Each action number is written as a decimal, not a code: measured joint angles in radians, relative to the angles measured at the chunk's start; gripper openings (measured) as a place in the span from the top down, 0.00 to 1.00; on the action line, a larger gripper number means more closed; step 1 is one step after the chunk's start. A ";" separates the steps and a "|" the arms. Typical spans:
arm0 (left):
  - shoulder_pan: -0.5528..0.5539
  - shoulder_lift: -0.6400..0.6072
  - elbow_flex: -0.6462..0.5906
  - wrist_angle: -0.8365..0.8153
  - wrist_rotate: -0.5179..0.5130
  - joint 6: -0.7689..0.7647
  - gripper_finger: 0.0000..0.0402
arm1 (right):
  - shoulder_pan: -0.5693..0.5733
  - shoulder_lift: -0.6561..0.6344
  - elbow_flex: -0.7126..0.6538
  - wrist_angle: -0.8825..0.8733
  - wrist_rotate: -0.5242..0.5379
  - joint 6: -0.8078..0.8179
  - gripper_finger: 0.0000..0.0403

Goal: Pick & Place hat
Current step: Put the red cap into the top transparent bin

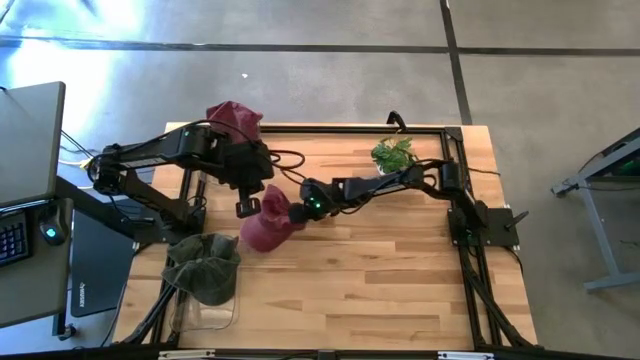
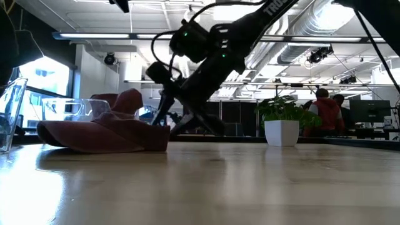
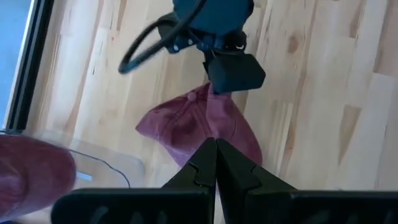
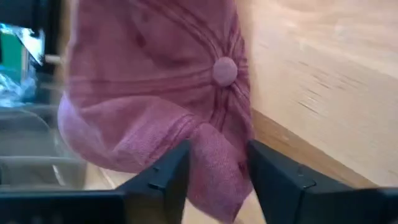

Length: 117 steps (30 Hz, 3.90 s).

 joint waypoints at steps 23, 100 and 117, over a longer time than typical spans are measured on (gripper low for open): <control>0.001 -0.235 -0.373 0.535 0.094 0.025 1.00 | 0.131 -0.491 0.014 -0.370 0.004 -0.873 0.99; 0.007 0.143 -0.710 1.134 0.237 -0.523 0.80 | 0.162 -0.854 -0.150 -0.896 0.431 -0.922 0.60; 0.026 0.327 -0.693 0.848 0.106 -0.616 0.47 | 0.163 -0.882 -0.150 -0.907 0.405 -0.889 0.63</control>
